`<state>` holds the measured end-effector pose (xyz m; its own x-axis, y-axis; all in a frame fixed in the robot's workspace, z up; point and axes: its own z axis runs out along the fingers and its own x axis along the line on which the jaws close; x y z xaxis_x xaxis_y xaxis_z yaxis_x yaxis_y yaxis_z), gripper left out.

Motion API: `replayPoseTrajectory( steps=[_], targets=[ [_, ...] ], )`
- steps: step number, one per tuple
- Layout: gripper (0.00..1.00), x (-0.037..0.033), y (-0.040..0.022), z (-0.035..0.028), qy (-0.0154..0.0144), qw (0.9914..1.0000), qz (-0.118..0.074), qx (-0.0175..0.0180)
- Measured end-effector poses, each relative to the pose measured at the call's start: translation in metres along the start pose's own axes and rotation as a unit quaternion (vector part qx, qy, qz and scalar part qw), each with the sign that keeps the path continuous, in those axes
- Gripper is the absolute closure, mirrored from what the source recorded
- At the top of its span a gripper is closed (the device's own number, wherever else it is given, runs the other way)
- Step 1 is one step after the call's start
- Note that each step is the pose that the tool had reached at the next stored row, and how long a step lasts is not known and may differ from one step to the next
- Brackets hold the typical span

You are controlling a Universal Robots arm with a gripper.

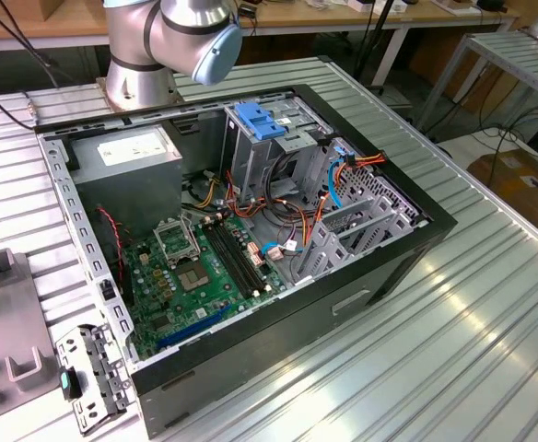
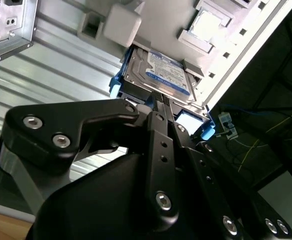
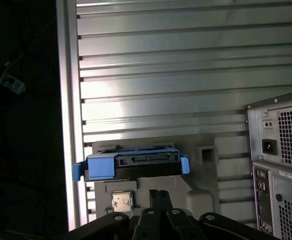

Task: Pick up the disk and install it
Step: 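Reach for the disk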

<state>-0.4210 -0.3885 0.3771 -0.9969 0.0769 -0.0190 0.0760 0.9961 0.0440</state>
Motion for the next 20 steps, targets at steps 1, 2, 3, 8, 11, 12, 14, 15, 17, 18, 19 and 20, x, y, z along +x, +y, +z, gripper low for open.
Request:
replayPoseTrajectory(
  steps=[1, 2, 3, 8, 11, 12, 14, 15, 17, 18, 19, 20],
  targets=[
    [0.89, 0.0, 0.0, 0.0, 0.0, 1.0, 0.0, 0.0],
    [0.89, 0.0001, 0.0, -0.0001, 0.0001, 1.0, 0.0, 0.0],
    [0.89, 0.0001, 0.0, -0.0001, 0.0001, 1.0, 0.0, 0.0],
    [0.89, 0.0023, 0.0008, 0.0001, 0.0276, 0.99962, 0.001, 0.0022],
    [0.89, 0.01, 0.0029, 0.0009, 0.0373, 0.9993, 0.002, 0.0029],
    [0.89, 0.0141, 0.0038, 0.0014, 0.0376, 0.99929, 0.002, 0.003],
    [0.89, 0.0199, 0.0053, 0.0027, 0.039, 0.99924, 0.002, 0.003],
    [0.89, 0.0232, 0.0061, 0.0039, 0.0397, 0.9992, 0.002, 0.0031],
    [0.89, 0.0294, 0.0087, 0.0069, 0.0398, 0.9992, 0.002, 0.0046],
    [0.89, 0.0333, 0.0099, 0.0083, 0.0396, 0.9992, 0.002, 0.0053],
    [0.89, 0.0373, 0.0112, 0.0095, 0.0396, 0.9992, 0.002, 0.0059],
    [0.89, 0.0389, 0.0118, 0.0105, 0.0395, 0.9992, 0.002, 0.006]
  ],
)
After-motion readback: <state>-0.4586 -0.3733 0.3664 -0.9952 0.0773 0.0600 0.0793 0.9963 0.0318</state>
